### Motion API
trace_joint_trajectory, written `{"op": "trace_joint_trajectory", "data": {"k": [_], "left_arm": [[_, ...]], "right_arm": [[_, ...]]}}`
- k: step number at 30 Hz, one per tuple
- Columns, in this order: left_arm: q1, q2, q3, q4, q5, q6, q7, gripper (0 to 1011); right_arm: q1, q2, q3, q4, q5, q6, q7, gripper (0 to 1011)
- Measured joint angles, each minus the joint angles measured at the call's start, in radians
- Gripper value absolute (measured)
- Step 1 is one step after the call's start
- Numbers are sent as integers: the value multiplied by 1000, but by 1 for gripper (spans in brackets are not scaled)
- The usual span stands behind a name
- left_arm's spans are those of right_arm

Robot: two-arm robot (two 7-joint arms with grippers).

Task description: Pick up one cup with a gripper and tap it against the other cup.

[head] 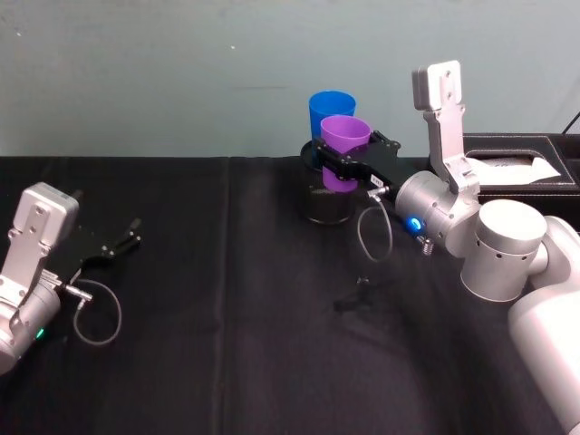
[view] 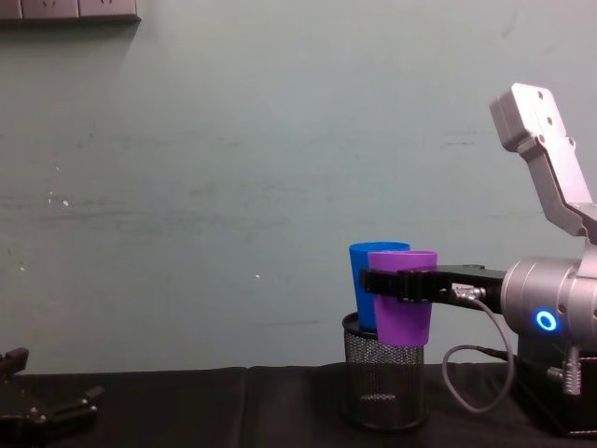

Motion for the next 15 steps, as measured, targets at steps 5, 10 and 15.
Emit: {"op": "trace_joint_trajectory", "data": {"k": [5, 10, 15], "left_arm": [[0, 0, 0, 0, 0, 0, 0, 1000], [0, 0, 0, 0, 0, 0, 0, 1000], [0, 0, 0, 0, 0, 0, 0, 1000]], "right_arm": [[0, 0, 0, 0, 0, 0, 0, 731], [0, 0, 0, 0, 0, 0, 0, 731], [0, 0, 0, 0, 0, 0, 0, 731]]}}
